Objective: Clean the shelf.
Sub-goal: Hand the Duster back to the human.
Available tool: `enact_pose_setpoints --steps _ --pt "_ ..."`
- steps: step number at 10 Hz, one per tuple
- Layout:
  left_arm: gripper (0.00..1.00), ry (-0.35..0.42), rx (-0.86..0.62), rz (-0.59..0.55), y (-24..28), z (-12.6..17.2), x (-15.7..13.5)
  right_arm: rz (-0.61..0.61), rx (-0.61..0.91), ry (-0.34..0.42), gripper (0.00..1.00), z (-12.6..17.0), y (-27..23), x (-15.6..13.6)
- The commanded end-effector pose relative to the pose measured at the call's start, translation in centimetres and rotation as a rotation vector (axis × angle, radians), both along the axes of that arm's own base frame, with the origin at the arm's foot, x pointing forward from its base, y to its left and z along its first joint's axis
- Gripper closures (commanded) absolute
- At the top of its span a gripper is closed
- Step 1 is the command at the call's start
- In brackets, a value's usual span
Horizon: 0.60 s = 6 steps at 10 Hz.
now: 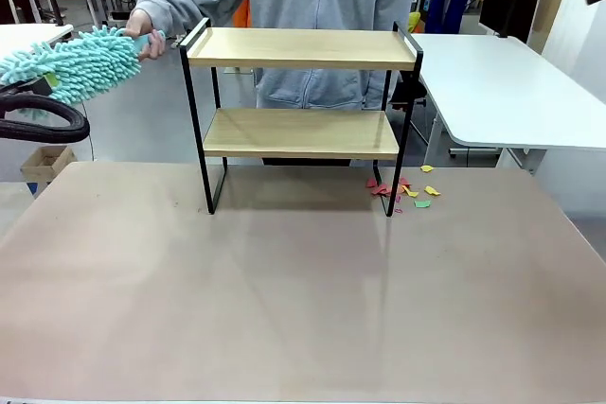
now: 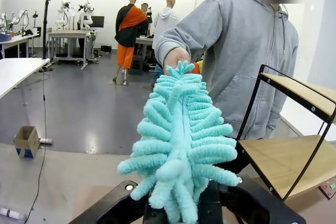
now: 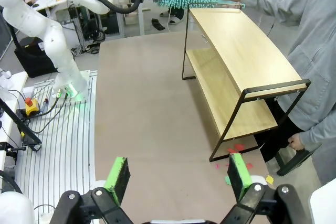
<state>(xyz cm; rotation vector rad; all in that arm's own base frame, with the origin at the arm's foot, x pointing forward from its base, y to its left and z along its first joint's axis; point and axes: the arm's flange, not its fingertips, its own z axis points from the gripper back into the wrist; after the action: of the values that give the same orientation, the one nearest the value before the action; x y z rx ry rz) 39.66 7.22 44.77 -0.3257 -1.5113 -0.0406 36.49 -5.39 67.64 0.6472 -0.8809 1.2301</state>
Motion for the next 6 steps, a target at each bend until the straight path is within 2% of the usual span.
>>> enact_pose_setpoints --steps 1,2,3,4,5,6 --pt "0.83 -0.008 0.01 0.0 0.0 0.1 0.0 0.001 0.006 0.0 0.0 0.3 0.1 0.0" --pt "0.75 0.0 0.0 0.0 0.0 0.0 0.0 0.001 0.006 0.0 0.0 0.3 0.1 0.0" --pt "0.25 -0.008 0.028 -0.013 0.3 0.8 -0.5 0.001 0.006 0.0 0.0 0.3 0.1 0.0" --pt "0.17 0.019 0.025 -0.009 0.4 1.7 -0.8 0.001 0.006 0.0 0.0 0.3 0.1 0.0" --pt "0.0 0.043 0.021 -0.006 0.6 2.5 -1.1 0.001 0.006 0.0 0.0 0.3 0.1 0.0" --pt "0.0 0.072 0.009 -0.015 0.8 3.6 -1.6 0.001 0.006 0.0 0.0 0.3 0.1 0.0"
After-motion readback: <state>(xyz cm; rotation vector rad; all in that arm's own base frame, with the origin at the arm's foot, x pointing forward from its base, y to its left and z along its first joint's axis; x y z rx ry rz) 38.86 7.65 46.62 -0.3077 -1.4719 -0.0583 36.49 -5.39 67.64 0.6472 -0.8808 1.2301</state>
